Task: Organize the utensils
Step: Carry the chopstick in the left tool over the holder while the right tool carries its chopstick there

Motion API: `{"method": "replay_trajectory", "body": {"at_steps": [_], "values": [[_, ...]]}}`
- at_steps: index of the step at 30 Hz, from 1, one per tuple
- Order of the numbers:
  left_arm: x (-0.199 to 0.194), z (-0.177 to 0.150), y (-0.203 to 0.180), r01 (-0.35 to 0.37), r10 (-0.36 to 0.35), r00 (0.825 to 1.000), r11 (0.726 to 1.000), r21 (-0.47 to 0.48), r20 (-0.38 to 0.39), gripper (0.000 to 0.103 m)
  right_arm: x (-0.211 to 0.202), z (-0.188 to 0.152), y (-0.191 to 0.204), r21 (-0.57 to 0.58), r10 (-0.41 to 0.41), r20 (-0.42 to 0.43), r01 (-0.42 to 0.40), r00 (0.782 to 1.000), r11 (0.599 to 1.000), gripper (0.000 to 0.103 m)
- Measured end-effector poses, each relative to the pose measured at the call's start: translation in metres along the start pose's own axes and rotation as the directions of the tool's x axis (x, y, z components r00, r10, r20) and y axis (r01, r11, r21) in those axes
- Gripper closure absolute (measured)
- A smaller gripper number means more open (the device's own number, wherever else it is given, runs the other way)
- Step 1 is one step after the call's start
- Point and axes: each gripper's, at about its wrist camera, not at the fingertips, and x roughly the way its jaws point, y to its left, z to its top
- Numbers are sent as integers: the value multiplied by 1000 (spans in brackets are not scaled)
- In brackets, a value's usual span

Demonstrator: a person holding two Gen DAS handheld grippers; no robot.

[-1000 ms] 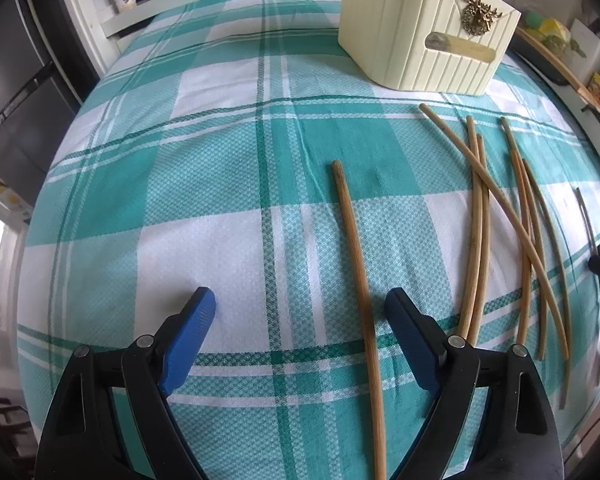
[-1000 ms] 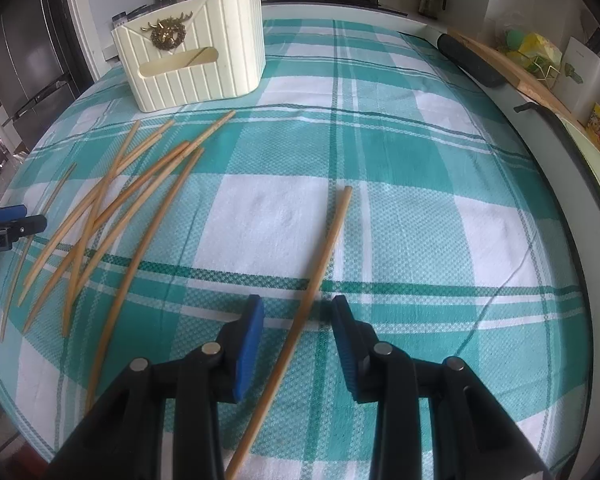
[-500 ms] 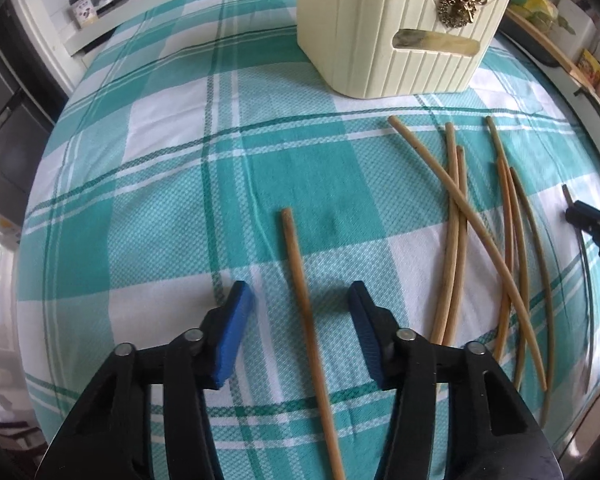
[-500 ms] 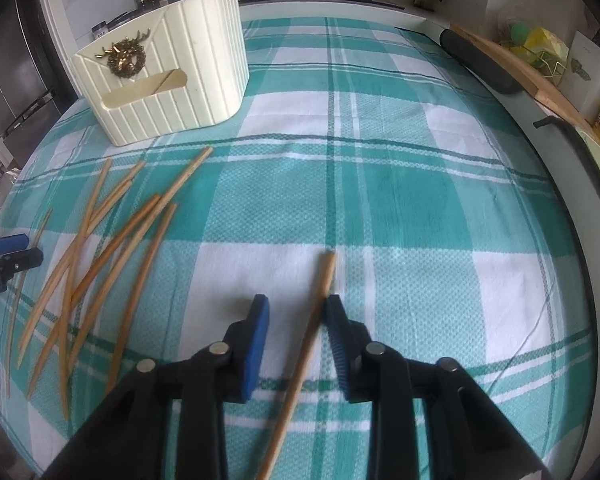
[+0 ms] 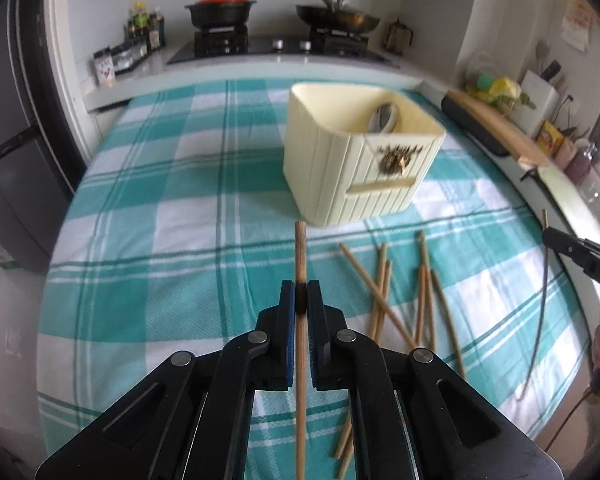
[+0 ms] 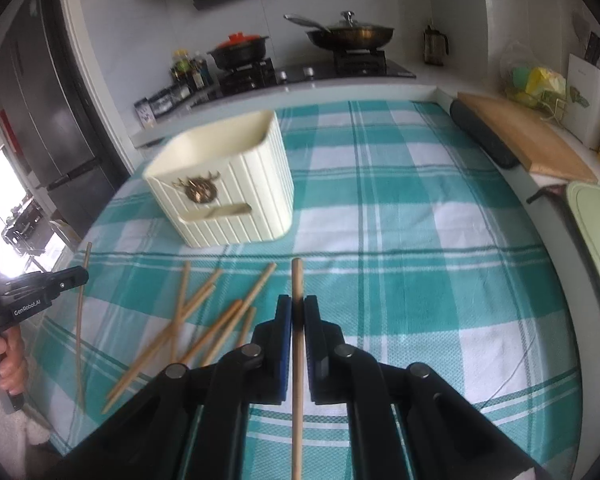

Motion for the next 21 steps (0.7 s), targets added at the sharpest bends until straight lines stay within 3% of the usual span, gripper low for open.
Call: {"method": "replay_trajectory", "body": {"at_steps": [6,10,21], "values": [[-64,15,1,37,-35,990,999,-14,140,99,-59,12,16,-27,53,152,-49,987,998,97],[-89,21,0,61,-54,977,998,-27,204,100,-81,20,28,-51,39,246,-28,968,998,97],[-126,77,-4,107,-93,943,994,-28,318,100,-98,79,50,-78,20,374,11,927,997,97]]}}
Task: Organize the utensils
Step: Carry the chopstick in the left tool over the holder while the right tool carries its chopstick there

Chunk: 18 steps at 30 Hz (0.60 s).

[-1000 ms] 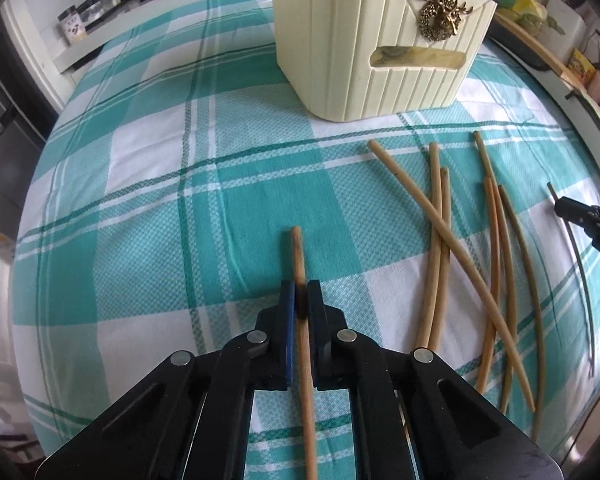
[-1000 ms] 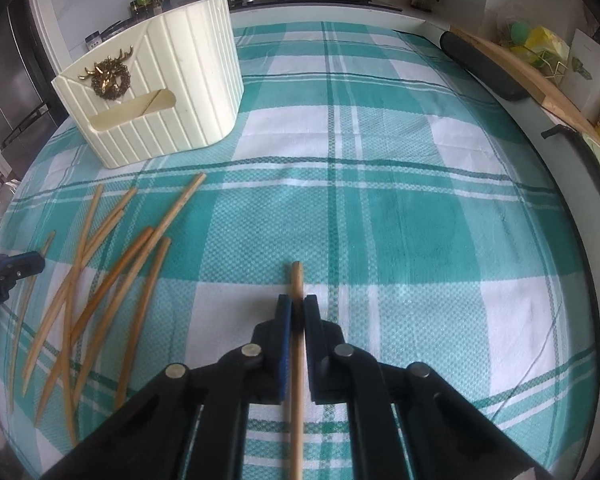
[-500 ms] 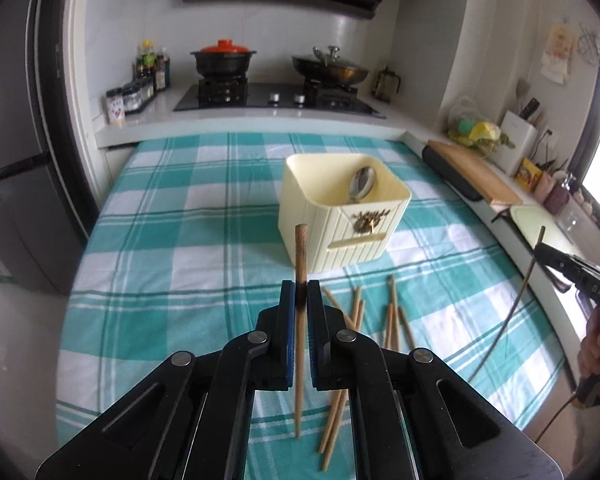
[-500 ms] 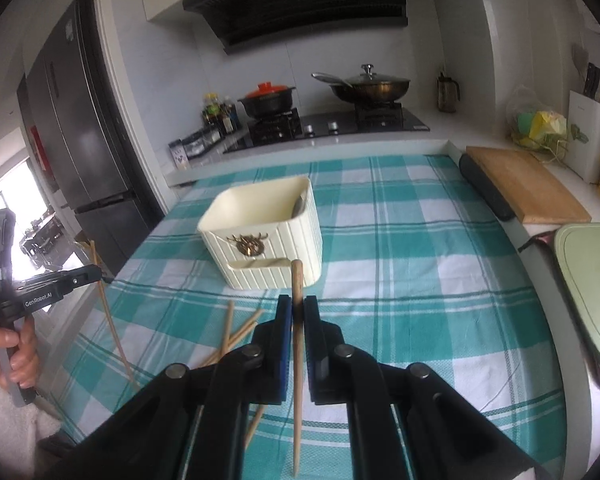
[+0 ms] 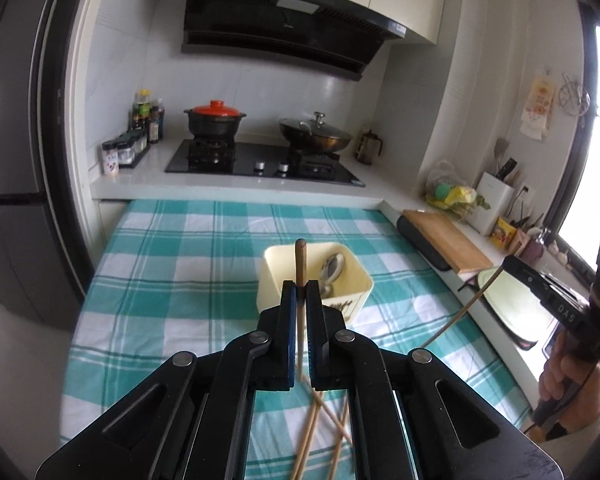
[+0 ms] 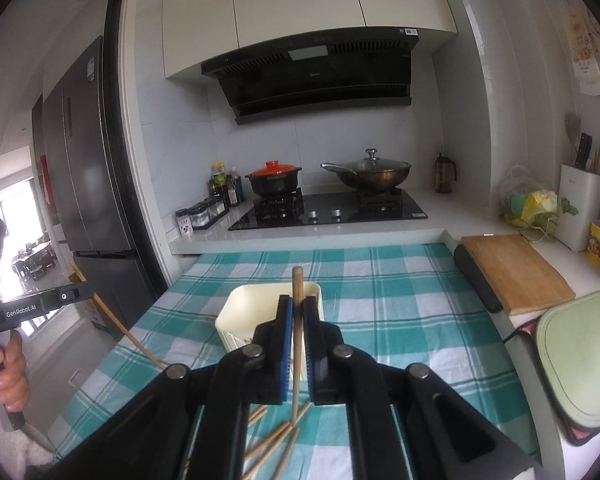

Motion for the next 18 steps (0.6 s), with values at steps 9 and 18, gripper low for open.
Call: {"method": "replay_trajectory", "body": {"at_steps": [9,18], "values": [[15,75,-21,-2,-2,995,999,40,96,100,26,68,23,-64,22,91,-16,996,998,97],[109,93,-23,-38,38,999,999,14,7,100,114,80,34,-92,30,28,-28,999,995,97]]}}
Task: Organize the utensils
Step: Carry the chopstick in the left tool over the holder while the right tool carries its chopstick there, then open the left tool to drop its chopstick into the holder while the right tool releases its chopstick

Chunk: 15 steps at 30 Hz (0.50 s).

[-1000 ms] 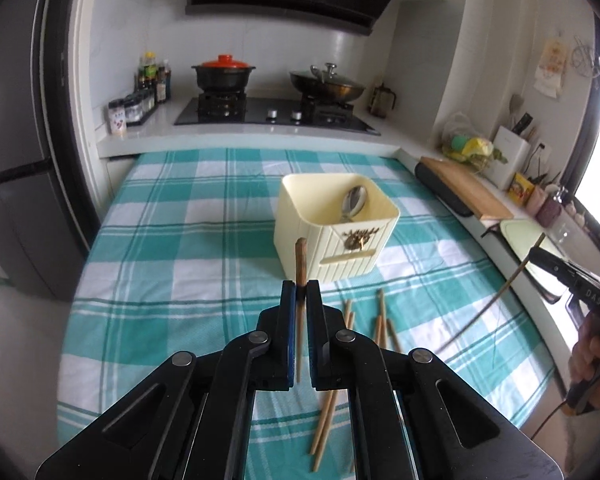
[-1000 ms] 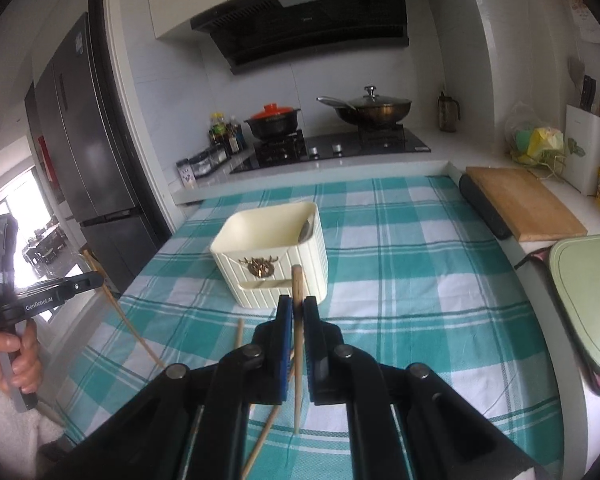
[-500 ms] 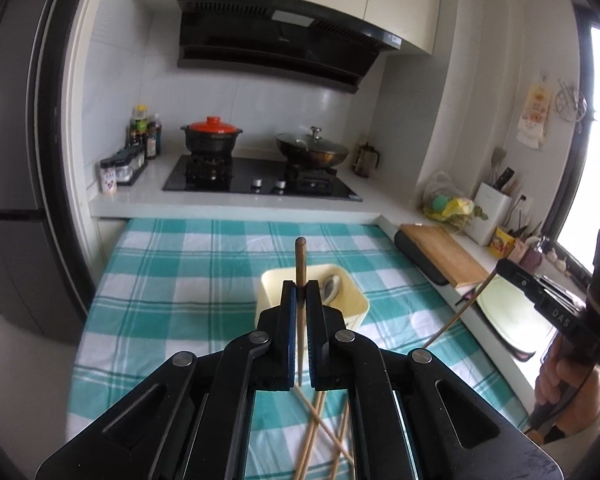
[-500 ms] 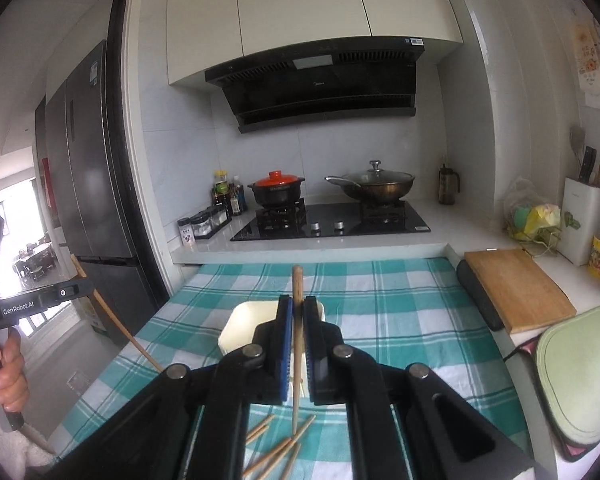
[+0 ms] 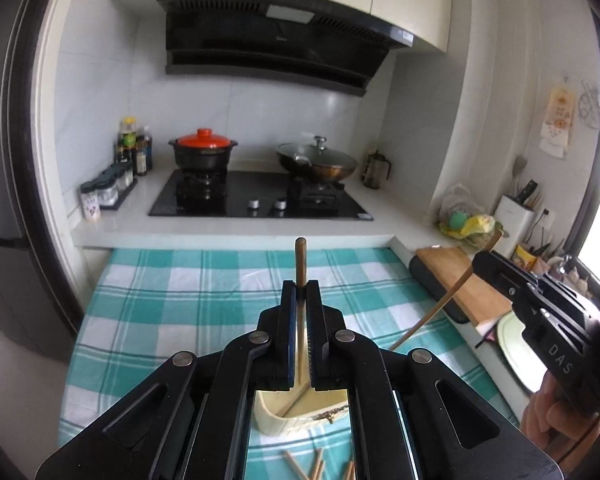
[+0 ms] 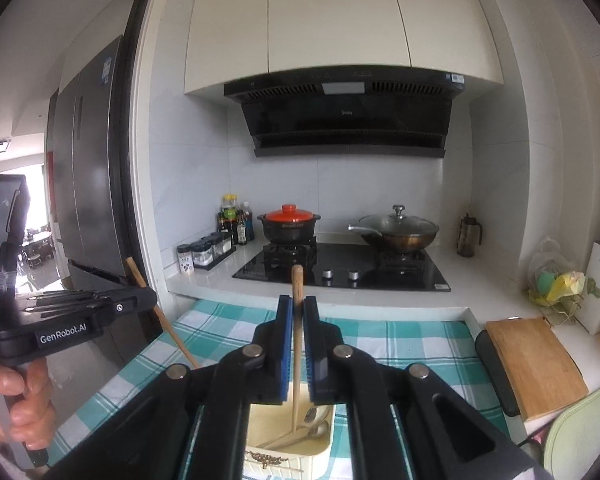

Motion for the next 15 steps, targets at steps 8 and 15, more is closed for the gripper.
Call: {"method": "replay_trajectory", "body": {"at_steps": [8,15], "values": [[96,-35,8,-23,16,971,999,-25,-240,100,108,-44,-17,98,78,-318,-49,945,994,97],[137,-44,6,-64,60,947,998,-3,-317,98,150,-62,-26,149,76,-389,-19,918,989,86]]}}
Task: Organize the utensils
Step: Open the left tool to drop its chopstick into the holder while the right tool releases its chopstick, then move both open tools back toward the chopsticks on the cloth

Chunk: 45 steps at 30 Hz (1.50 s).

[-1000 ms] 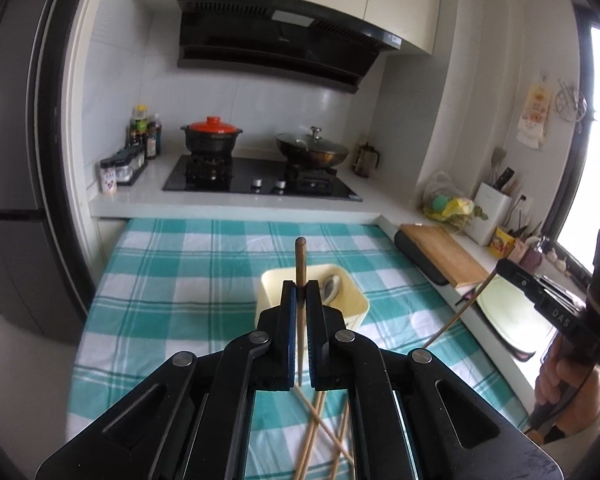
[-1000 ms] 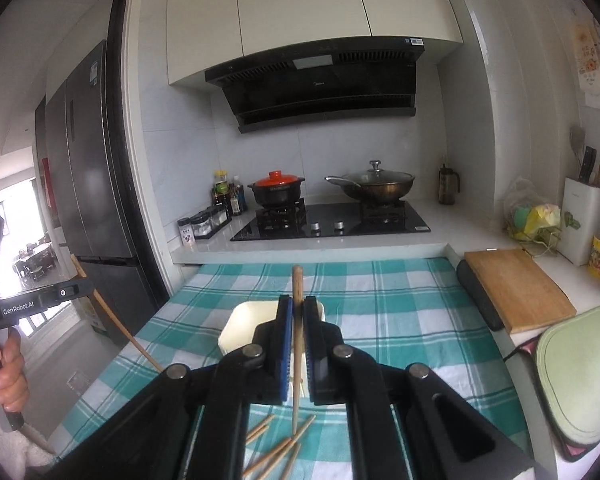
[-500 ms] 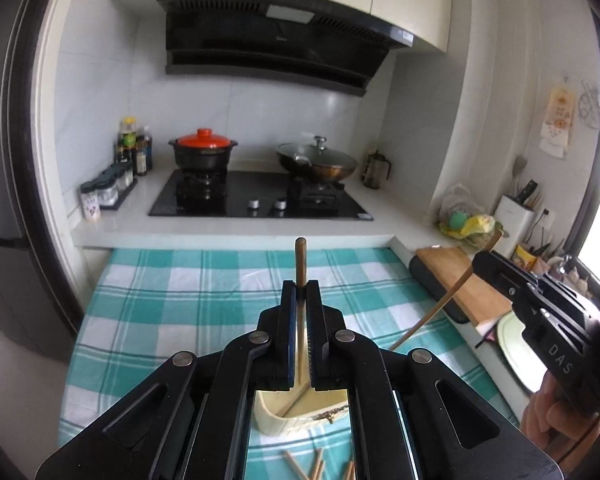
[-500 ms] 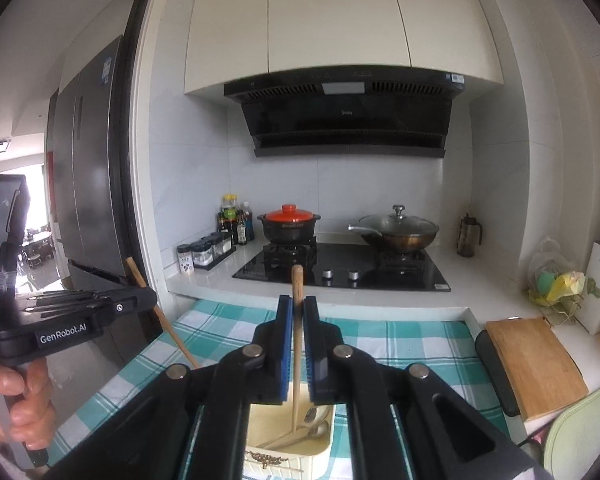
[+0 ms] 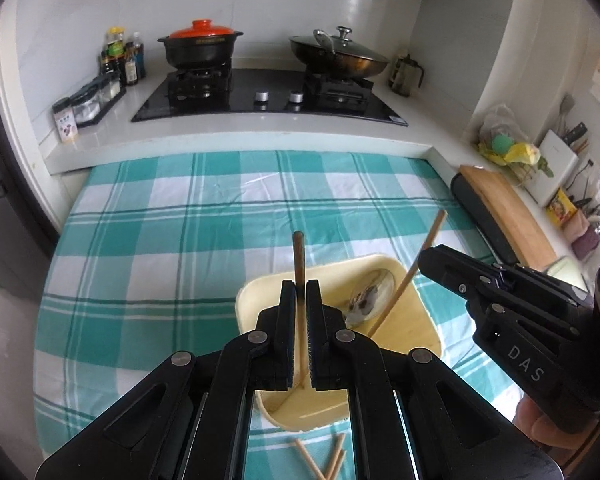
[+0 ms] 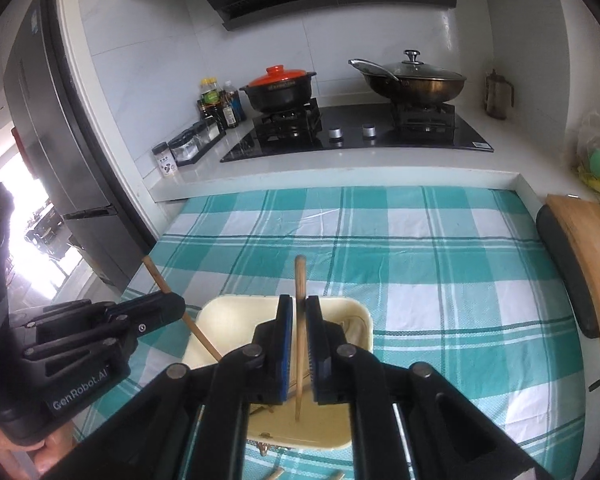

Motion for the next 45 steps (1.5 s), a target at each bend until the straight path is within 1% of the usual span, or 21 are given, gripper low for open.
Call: {"method": "replay_trajectory", "body": {"at_steps": [1,2,3,4,5,6,8,10,12,14,15,18,21,23,25,29,32,34,38,41,45], "values": [[0,2,0,-3,3,1000,1000,-5,-2,96,0,2,1,-2,-1,4,1,1000,1000,78],[-2,5,1,-1,1,1000,1000,-13,1,89,-3,3,1,-3,-4,15,4,1000,1000,61],[-8,6,3,2,-1,1000,1000,-21,11,75,-8,6,2,-7,-2,34,2,999,1000,56],[-16,7,5,5,-4,1000,1000,-27,30,67,-17,8,5,-20,0,54,1,999,1000,56],[-25,7,7,7,-5,999,1000,-27,51,56,-26,9,8,-37,2,73,1,997,999,56],[-36,5,9,6,-4,998,1000,-22,70,54,-36,9,12,-55,2,95,3,995,998,56],[-57,0,13,7,-6,996,1000,-7,85,54,-60,7,20,-96,-7,140,21,990,995,56],[-81,-12,19,8,-8,996,1000,7,94,50,-84,1,26,-134,-9,169,32,986,991,56],[-103,-32,24,19,-22,996,999,40,84,42,-105,-8,29,-162,-6,177,35,984,986,56],[-121,-57,29,18,-24,997,996,87,68,38,-126,-23,32,-193,-7,174,41,985,980,56],[-129,-72,32,6,-13,998,994,111,59,36,-136,-31,34,-210,-7,173,44,985,977,56],[-143,-118,34,-41,38,999,984,175,25,36,-163,-60,37,-258,-7,170,51,985,965,56],[-149,-163,35,-48,52,999,981,190,-17,36,-183,-97,41,-304,-10,156,58,988,951,56],[-154,-192,35,-43,49,998,982,184,-30,36,-192,-123,42,-314,-10,149,57,989,948,56],[-158,-219,34,-51,56,998,985,167,-27,35,-198,-149,41,-302,-16,146,60,989,951,56],[-160,-264,38,-54,56,998,996,78,-31,33,-203,-199,28,-226,-32,128,61,991,972,56],[-158,-285,42,-45,46,998,999,15,-42,33,-200,-231,16,-149,-60,113,76,992,986,56],[-156,-294,42,-57,57,998,998,2,-41,33,-194,-249,10,-124,-102,103,114,989,986,56],[-152,-307,38,-85,86,996,996,15,-39,33,-182,-278,-2,-83,-177,64,182,982,980,56],[-151,-315,32,-82,84,996,996,33,-36,33,-176,-294,-4,-76,-192,37,194,981,978,56],[-150,-324,24,-105,108,994,992,73,-26,32,-173,-308,-5,-57,-192,12,192,981,980,56]]}}
